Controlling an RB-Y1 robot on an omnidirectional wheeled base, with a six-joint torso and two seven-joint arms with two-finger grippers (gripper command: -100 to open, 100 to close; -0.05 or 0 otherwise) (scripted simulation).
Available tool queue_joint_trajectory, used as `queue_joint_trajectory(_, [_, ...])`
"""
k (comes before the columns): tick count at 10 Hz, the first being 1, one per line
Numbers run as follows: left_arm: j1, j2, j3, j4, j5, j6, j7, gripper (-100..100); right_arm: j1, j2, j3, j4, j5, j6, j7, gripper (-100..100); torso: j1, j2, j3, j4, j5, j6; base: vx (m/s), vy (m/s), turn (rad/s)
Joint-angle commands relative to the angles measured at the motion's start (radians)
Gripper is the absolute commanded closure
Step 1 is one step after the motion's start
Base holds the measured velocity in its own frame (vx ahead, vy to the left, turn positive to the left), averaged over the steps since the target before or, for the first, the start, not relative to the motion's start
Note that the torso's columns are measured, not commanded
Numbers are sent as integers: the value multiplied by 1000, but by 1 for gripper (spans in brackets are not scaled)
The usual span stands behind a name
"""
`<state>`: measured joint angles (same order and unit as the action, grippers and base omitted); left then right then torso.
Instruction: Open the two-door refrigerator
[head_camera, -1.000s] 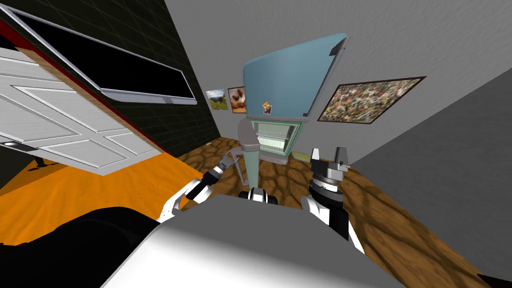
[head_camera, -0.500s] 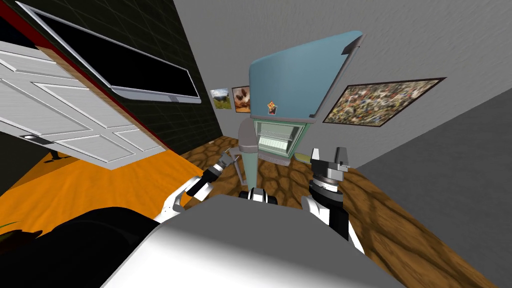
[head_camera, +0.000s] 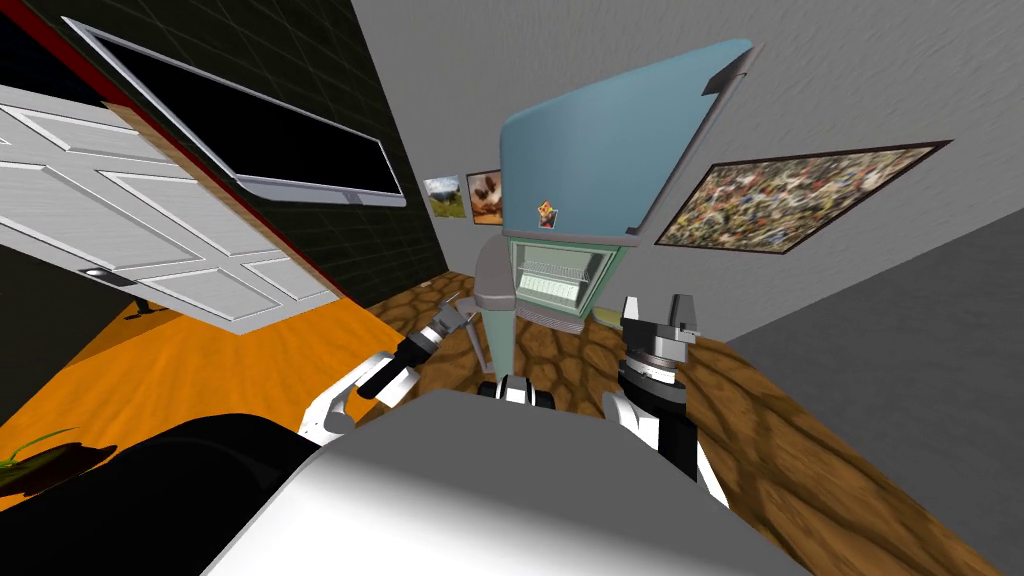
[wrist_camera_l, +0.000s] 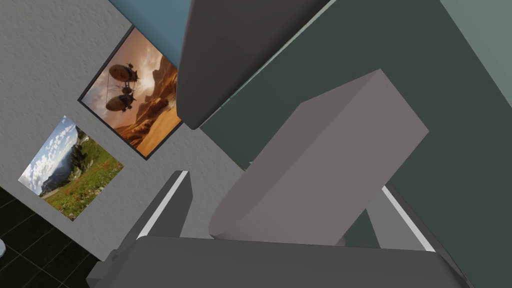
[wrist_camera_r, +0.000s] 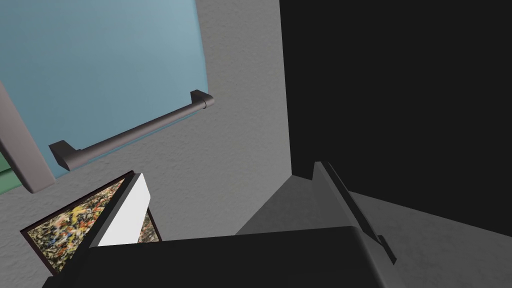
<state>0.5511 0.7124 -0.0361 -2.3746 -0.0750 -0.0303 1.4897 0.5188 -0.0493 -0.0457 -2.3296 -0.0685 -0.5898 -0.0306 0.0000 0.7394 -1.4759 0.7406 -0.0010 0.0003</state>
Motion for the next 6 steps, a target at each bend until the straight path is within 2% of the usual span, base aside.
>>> queue_joint_trajectory(1, [11,14,6,-19,-1,14,13,-100,0,0,0,0,0,0,0,0,-2,1,0,2,-2,0,14,2,19])
queue_joint_trajectory(2, [13,15,6,-21,-1,18,17,0,0,0,0,0,0,0,0,0,-3,1,0,1,-1,1,0,0,0])
queue_joint_trajectory(6, [14,15,5,-18,-2,20,16,0,0,0,0,0,0,0,0,0,0,0,1,-2,1,-1,0,0,0])
